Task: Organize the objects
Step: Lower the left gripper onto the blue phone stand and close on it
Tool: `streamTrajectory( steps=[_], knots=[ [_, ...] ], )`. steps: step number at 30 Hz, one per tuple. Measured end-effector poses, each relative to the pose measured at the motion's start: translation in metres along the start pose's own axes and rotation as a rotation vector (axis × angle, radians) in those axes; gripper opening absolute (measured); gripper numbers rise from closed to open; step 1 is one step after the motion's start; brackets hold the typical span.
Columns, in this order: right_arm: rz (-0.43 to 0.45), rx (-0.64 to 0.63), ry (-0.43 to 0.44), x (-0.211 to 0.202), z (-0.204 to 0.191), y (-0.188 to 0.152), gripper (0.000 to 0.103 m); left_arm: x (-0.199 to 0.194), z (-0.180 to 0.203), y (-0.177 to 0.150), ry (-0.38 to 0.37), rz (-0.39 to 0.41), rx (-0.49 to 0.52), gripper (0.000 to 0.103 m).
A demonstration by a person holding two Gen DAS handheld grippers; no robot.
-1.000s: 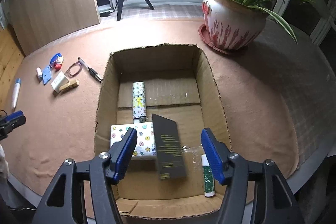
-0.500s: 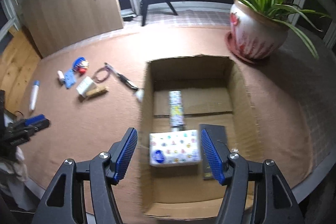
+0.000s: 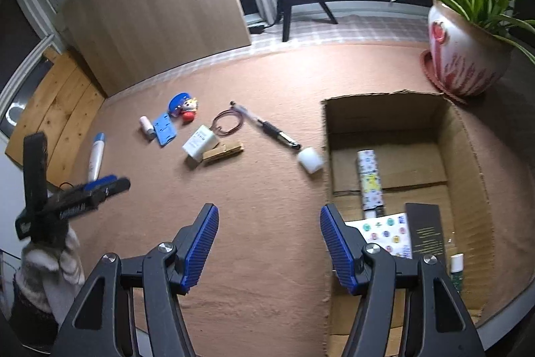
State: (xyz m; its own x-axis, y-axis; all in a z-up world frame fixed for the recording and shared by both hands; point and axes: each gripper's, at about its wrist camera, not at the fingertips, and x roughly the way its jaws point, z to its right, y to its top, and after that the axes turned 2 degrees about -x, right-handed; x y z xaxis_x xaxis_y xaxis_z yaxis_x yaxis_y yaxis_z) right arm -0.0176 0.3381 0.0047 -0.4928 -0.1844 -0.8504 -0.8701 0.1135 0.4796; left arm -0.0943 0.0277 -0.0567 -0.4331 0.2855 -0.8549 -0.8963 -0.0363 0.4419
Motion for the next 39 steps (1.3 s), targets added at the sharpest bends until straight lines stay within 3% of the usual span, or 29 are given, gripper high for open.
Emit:
streamTrajectory(
  steps=[10,15,22,28,31,39],
  knots=[
    [-0.025,-0.012,-0.001,0.009,-0.006,-0.005,0.059,0.032,-0.036,0.081,0.097,0.044,-0.052,0.061],
    [-0.04,0.005,-0.002,0.014,0.0,-0.008,0.059,0.056,-0.049,0.111,0.122,0.041,-0.083,0.049],
    [-0.051,0.029,-0.019,0.015,0.013,-0.01,0.059,0.099,-0.056,0.147,0.167,-0.003,-0.065,0.041],
    [-0.056,0.055,-0.027,0.015,0.024,-0.011,0.059,0.127,-0.059,0.152,0.176,-0.066,-0.028,0.033],
    [-0.064,0.06,-0.025,0.018,0.025,-0.01,0.059,0.126,-0.057,0.147,0.155,-0.059,-0.026,0.032],
    [-0.069,0.026,0.004,0.027,0.007,-0.005,0.059,0.117,-0.04,0.111,0.088,-0.052,0.023,0.025]
  ],
)
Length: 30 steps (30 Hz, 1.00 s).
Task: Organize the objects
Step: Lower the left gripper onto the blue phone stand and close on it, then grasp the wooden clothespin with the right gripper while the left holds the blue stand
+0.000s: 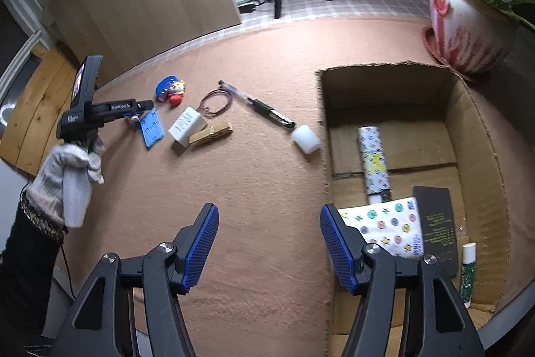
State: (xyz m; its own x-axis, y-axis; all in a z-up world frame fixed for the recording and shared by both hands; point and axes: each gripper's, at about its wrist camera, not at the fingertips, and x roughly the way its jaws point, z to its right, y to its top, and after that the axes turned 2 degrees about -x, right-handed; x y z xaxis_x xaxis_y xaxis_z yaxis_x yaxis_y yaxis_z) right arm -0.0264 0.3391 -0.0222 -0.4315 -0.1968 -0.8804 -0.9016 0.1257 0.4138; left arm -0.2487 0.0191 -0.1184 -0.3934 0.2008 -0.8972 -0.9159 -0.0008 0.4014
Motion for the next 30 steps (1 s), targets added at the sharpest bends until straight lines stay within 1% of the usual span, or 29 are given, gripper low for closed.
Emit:
streamTrajectory(
  steps=[8,10,13,16,18,21,25,27,30],
  knots=[
    [-0.016,-0.042,0.034,0.009,-0.022,0.003,0.059,-0.018,0.009,-0.05,-0.08,0.027,0.008,0.025],
    [-0.02,-0.05,0.044,0.01,-0.026,0.003,0.059,-0.022,0.01,-0.063,-0.107,0.023,0.003,0.025],
    [-0.03,-0.064,0.062,0.015,-0.033,0.003,0.059,-0.028,0.015,-0.079,-0.117,0.027,0.03,0.025],
    [-0.041,-0.081,0.078,0.02,-0.042,0.003,0.059,-0.035,0.024,-0.095,-0.125,0.025,0.083,0.025],
    [-0.049,-0.097,0.094,0.024,-0.05,0.004,0.059,-0.039,0.024,-0.104,-0.134,0.023,0.091,0.025],
    [-0.058,-0.128,0.111,0.032,-0.062,0.004,0.059,-0.042,0.019,-0.111,-0.153,0.017,0.059,0.025],
    [-0.079,-0.158,0.114,0.047,-0.073,0.003,0.059,-0.048,0.011,-0.116,-0.14,0.009,0.01,0.025],
    [-0.087,-0.153,0.109,0.054,-0.072,0.004,0.059,-0.052,0.01,-0.12,-0.141,0.002,0.008,0.028],
    [-0.101,-0.123,0.125,0.061,-0.068,0.005,0.059,-0.055,0.008,-0.126,-0.145,-0.016,0.008,0.034]
  ],
)
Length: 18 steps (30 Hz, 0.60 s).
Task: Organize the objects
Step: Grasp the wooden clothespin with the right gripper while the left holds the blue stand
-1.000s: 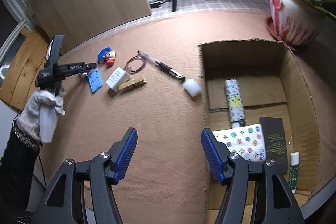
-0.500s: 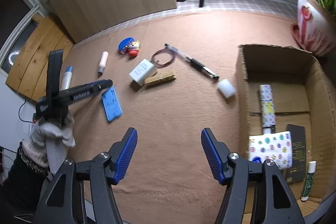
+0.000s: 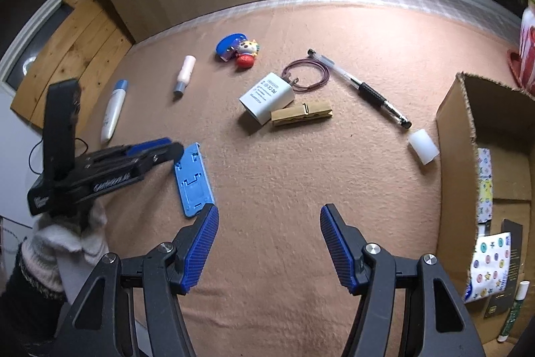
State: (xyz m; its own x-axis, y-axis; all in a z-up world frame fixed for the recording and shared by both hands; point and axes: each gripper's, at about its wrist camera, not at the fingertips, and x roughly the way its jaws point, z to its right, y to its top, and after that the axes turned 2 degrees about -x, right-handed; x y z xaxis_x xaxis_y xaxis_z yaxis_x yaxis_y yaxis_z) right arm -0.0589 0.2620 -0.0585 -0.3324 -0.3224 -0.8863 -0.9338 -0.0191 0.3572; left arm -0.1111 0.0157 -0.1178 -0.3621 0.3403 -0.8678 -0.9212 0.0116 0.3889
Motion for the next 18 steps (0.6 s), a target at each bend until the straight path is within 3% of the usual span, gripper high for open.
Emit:
streamTrajectory(
  steps=[3,12,15,18],
  knots=[
    [-0.003,-0.016,-0.002,0.005,-0.002,0.002,0.059,-0.007,-0.001,-0.004,0.001,0.004,-0.016,0.043],
    [0.049,0.032,-0.043,0.014,0.013,0.035,0.059,-0.02,0.011,-0.017,-0.041,-0.008,-0.03,0.045],
    [0.033,0.038,-0.076,0.023,0.021,0.053,0.039,-0.02,0.016,-0.021,-0.046,-0.011,-0.032,0.045],
    [0.018,0.048,-0.079,0.035,0.027,0.07,0.033,-0.021,0.019,-0.024,-0.037,-0.012,-0.033,0.045]
  ],
)
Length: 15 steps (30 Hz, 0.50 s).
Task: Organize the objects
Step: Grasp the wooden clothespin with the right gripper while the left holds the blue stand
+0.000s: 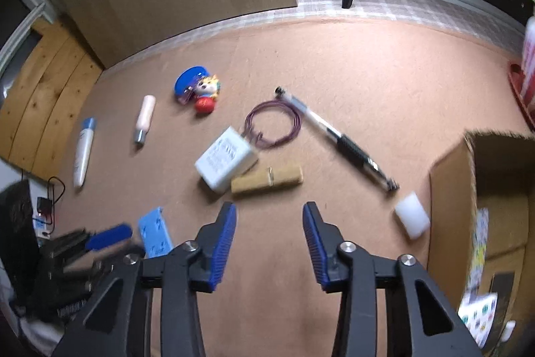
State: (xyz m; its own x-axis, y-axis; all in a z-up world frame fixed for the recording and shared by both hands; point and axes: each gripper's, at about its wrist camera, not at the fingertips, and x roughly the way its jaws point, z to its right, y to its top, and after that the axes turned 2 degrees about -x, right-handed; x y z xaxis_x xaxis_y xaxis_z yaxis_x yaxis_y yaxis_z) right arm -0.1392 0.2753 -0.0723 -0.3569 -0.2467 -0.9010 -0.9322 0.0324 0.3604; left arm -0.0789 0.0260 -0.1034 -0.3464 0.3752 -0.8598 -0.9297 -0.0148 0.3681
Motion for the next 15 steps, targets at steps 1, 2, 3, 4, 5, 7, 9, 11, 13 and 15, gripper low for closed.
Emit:
streamTrajectory(
  steps=[1,2,3,4,5,7,9,11,13,15],
  knots=[
    [0.0,0.003,0.002,0.003,0.001,0.005,0.032,-0.001,0.0,-0.001,0.001,0.002,-0.003,0.045],
    [0.0,0.005,0.002,0.008,0.002,0.011,0.031,-0.002,-0.001,-0.002,0.0,0.004,-0.009,0.045],
    [-0.003,0.006,-0.004,0.012,0.002,0.015,0.031,-0.004,-0.002,-0.003,-0.001,0.006,-0.016,0.045],
    [-0.008,0.005,-0.02,0.017,0.002,0.019,0.031,-0.005,-0.003,-0.004,-0.001,0.009,-0.023,0.045],
    [-0.011,0.005,-0.032,0.022,0.002,0.024,0.03,-0.007,-0.005,-0.005,0.0,0.012,-0.027,0.045],
    [-0.035,0.013,-0.033,0.033,0.004,0.028,0.03,-0.011,-0.006,-0.008,0.008,0.018,-0.031,0.045],
    [-0.067,0.021,-0.034,0.044,0.005,0.029,0.029,-0.012,-0.008,-0.008,0.013,0.021,-0.036,0.045],
    [-0.072,0.004,-0.043,0.045,0.003,0.029,0.029,-0.013,-0.011,-0.008,0.013,0.023,-0.045,0.045],
    [-0.09,0.003,-0.029,0.044,0.002,0.027,0.029,-0.014,-0.013,-0.008,0.012,0.021,-0.056,0.051],
    [-0.107,0.008,-0.019,0.042,0.004,0.023,0.029,-0.013,-0.013,-0.008,0.008,0.012,-0.057,0.055]
  ],
)
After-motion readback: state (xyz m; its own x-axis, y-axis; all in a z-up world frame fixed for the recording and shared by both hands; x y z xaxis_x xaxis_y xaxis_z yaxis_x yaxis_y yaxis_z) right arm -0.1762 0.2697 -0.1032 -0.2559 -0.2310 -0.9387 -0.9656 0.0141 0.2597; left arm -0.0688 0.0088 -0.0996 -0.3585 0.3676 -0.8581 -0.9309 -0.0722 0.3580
